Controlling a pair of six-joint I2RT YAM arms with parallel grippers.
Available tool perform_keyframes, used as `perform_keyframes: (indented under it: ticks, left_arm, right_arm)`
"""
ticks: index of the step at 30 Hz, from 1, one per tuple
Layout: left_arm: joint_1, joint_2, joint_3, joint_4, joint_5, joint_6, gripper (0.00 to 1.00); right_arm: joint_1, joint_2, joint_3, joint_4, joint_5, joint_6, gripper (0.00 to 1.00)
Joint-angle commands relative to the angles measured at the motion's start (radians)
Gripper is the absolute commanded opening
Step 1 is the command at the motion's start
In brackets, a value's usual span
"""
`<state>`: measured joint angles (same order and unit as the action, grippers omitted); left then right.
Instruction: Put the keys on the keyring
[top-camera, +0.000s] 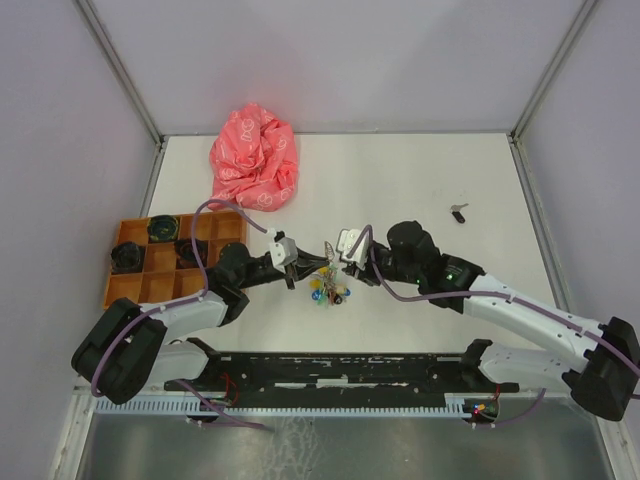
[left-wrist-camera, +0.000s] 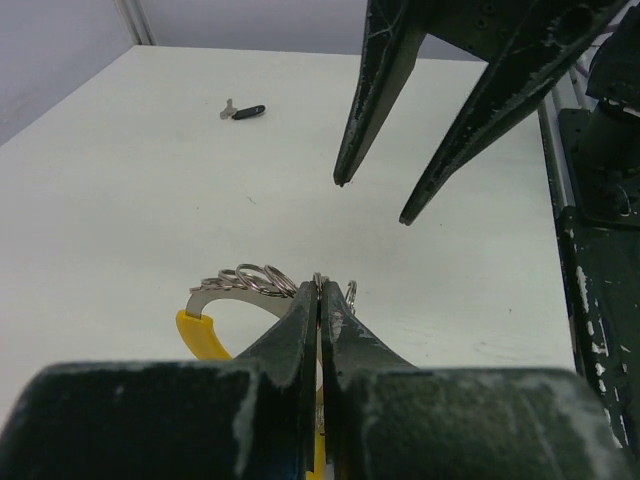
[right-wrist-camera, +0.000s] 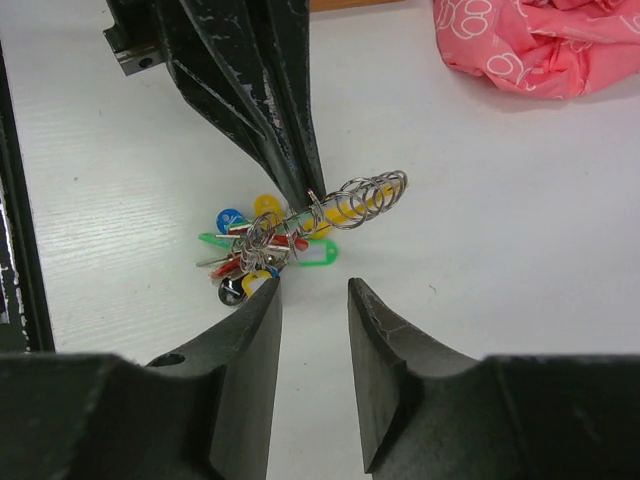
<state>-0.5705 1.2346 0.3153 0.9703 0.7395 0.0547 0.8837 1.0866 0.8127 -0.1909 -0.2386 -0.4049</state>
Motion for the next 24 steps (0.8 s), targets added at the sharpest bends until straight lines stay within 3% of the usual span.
perform_keyframes:
  ticks: [1,9,24]
  left_arm:
    - [0.004,-0.032,0.025,0.052,0.056,0.131,0.03]
    - [0.004,-0.040,-0.002,0.083,0.115,0.186,0.03]
    - [0.003,-0.026,0.012,0.075,0.159,0.192,0.03]
  right_arm:
    - [-0.044,-0.004,-0.007,0.086,-0.059,0.104,0.39]
    - [-0.092,0.073,-0.008,0.176,-0.233,0.038,0.27]
    - [-0.092,0.137,0.029,0.137,-0.298,-0.081,0.24]
